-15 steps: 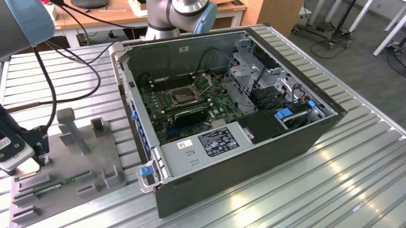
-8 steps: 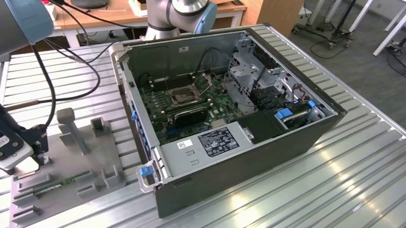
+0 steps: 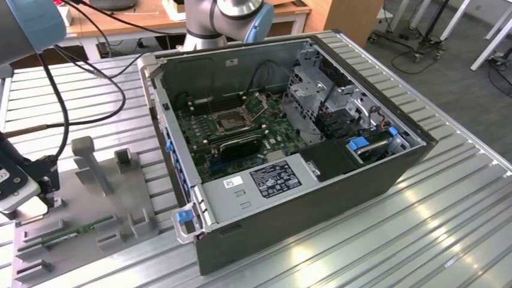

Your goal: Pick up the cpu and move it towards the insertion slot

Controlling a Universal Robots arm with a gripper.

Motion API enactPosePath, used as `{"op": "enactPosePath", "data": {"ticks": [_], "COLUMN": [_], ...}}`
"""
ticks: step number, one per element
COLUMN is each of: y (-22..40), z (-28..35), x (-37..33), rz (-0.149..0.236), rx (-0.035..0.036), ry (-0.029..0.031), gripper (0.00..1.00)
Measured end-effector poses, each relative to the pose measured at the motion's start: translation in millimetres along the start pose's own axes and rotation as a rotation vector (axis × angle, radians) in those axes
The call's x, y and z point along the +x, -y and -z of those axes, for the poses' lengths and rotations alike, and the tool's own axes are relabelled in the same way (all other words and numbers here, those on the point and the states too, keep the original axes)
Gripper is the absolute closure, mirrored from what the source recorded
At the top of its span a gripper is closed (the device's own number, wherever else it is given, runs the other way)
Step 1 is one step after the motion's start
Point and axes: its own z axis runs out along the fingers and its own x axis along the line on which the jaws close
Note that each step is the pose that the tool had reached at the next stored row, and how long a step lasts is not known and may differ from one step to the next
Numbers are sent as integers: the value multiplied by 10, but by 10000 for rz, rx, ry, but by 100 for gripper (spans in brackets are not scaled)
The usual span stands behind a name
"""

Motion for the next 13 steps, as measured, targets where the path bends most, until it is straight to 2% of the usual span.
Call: {"op": "enactPosePath", "data": {"ticks": [13], "y": [-3], "z": [66], "x": [0], "rz": [0], "rx": [0], "ry": [0], "gripper": [46]}}
